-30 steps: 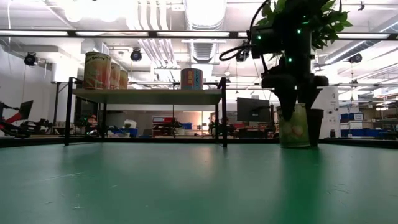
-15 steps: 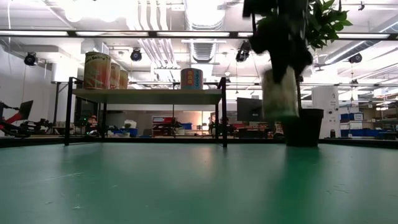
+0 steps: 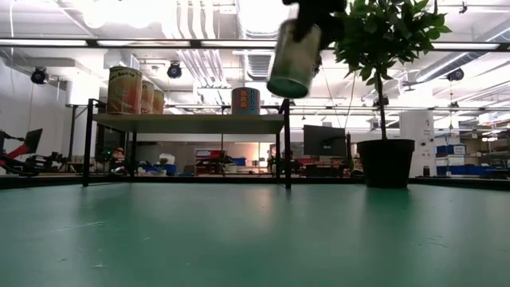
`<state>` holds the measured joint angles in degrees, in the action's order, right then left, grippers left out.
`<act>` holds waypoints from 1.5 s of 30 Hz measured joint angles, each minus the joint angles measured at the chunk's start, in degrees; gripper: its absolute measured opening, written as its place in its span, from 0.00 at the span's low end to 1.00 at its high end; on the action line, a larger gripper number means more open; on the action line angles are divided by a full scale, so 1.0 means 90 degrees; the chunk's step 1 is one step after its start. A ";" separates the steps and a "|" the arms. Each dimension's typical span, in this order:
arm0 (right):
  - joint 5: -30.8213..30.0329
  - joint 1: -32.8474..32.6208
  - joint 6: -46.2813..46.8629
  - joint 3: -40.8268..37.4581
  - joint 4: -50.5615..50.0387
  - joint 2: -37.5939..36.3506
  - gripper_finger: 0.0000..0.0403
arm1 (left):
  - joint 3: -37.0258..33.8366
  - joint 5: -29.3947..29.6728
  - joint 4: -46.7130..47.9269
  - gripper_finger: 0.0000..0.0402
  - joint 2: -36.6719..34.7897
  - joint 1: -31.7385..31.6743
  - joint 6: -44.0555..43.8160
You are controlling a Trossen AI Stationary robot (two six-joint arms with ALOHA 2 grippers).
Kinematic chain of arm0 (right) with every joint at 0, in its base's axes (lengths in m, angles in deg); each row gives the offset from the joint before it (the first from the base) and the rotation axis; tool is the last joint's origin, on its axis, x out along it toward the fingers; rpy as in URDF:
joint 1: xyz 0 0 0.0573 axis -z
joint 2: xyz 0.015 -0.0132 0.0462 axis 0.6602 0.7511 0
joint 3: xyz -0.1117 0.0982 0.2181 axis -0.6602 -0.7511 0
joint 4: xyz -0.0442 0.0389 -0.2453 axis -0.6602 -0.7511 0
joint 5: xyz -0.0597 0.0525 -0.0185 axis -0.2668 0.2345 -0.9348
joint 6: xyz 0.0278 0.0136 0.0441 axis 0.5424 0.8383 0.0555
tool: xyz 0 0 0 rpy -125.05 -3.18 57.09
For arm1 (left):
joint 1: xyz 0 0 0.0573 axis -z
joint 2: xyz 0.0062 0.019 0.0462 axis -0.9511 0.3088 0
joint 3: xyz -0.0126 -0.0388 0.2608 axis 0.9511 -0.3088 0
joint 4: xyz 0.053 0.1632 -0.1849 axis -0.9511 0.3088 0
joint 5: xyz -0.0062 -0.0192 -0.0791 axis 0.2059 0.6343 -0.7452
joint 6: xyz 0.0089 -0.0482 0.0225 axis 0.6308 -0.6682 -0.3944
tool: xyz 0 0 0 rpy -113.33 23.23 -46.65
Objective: Pick and place cans onto a shelf
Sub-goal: Put the top right light green can on the shelf
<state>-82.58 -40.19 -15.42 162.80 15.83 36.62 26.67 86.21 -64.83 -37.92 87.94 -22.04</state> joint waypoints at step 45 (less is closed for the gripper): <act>-0.0337 0.1400 -0.4011 0.3593 0.2404 0.3287 0.76 | -0.0437 -0.0056 -0.0274 0.00 -0.0802 0.0000 -0.0085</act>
<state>-85.62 -27.59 -51.52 195.14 37.46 66.20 22.74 85.70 -67.29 -45.14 87.94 -22.80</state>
